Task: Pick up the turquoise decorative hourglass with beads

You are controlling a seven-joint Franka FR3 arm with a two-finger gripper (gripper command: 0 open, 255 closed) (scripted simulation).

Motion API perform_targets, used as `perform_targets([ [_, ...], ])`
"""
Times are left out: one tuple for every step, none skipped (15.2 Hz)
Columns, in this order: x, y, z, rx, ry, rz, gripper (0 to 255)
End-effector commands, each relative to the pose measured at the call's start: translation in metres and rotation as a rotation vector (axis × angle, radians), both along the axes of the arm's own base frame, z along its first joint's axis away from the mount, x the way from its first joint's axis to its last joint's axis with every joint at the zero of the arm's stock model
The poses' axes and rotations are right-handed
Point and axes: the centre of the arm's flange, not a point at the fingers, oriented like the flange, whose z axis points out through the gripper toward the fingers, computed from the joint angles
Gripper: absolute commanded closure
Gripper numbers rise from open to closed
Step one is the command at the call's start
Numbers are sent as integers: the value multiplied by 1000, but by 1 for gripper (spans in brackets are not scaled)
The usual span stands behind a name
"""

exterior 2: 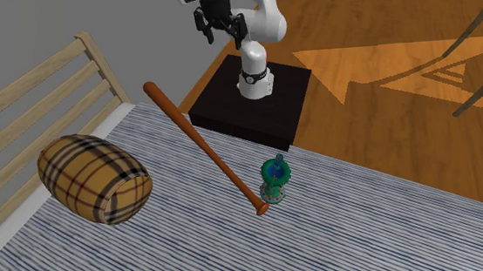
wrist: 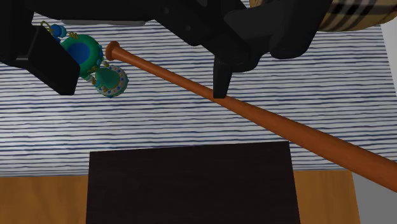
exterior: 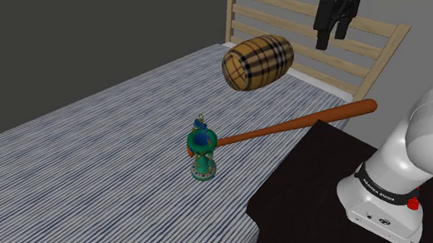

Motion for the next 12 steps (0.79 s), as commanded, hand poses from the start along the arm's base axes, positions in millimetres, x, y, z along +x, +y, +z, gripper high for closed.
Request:
perform_targets([
  [0, 0, 0, 0, 0, 0, 0],
  [7, 9, -7, 0, -2, 1, 0],
  [14, 18, -14, 0, -3, 2, 0],
  [20, 26, -21, -1, -5, 3, 0],
  [27, 35, -28, -1, -6, 5, 0],
  [34, 44, -35, -1, -8, 6, 0],
  [41, 53, -42, -1, -9, 7, 0],
  [47, 62, -49, -1, -11, 8, 0],
  [54, 70, -56, -2, -12, 9, 0],
  [61, 79, -62, -2, -14, 10, 0],
  [68, 88, -69, -2, -15, 12, 0],
  [74, 97, -76, -2, -17, 13, 0],
])
